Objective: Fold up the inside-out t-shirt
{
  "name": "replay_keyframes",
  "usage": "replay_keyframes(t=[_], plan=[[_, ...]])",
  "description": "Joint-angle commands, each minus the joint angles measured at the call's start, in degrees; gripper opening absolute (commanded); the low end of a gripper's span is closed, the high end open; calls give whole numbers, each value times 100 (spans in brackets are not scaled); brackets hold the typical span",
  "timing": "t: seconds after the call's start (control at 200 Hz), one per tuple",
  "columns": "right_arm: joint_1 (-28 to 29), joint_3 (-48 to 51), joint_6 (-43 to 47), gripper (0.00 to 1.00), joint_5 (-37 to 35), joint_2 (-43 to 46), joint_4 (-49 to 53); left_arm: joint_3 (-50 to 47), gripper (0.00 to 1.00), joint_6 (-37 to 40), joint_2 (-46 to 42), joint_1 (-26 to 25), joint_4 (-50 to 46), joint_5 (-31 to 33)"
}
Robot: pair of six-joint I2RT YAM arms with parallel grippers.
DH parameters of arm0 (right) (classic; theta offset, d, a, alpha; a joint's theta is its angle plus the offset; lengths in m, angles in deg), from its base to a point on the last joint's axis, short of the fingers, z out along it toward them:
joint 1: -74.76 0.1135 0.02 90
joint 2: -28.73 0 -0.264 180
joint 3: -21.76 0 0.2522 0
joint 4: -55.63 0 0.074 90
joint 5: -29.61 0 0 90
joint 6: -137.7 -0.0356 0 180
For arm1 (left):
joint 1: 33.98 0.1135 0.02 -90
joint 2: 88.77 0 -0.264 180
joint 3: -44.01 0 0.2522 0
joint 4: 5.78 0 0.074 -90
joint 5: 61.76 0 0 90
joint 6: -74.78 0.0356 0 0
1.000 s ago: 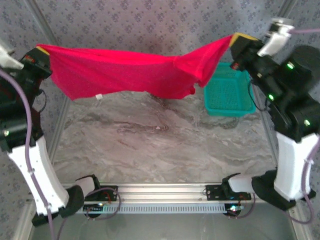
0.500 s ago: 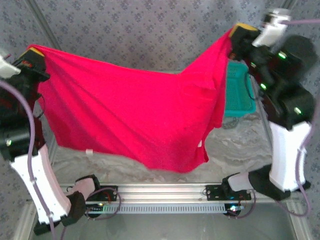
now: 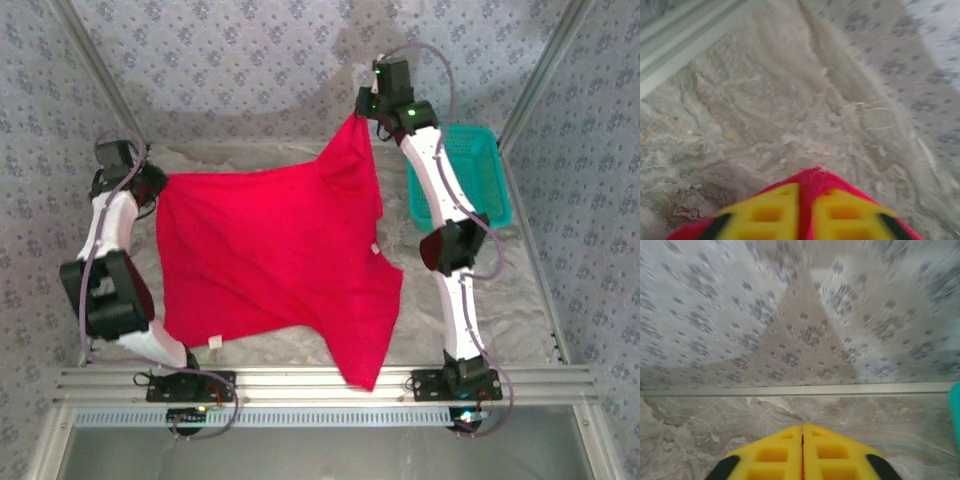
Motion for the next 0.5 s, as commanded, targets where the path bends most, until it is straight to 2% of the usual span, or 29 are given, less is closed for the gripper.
replay_keyframes(t=[0.0, 0.025, 0.045, 0.13, 0.215, 0.315, 0.395, 0.495], plan=[[-102, -652, -793, 56, 537, -588, 444, 777, 55, 96, 659, -26, -618, 283], [-112, -495, -906, 69, 676, -573, 427, 806, 62, 103, 723, -38, -759, 339], [-119, -337, -936, 75, 777, -519, 400, 789, 66, 97, 737, -60, -837, 387], [-10, 648, -901, 83, 902, -29, 406, 495, 70, 37, 443, -181, -972, 567], [130, 1780, -858, 84, 899, 633, 422, -205, 70, -6, -166, -486, -681, 501], [446, 3507, -969, 83, 806, 1569, 399, -1115, 70, -20, -699, -1021, -104, 96], [826, 4976, -1070, 80, 578, 2261, 94, -1655, 70, -13, -721, -1413, 219, -226], [1307, 6417, -1324, 77, 266, 2870, -439, -1988, 68, 30, -415, -1663, 371, -642]])
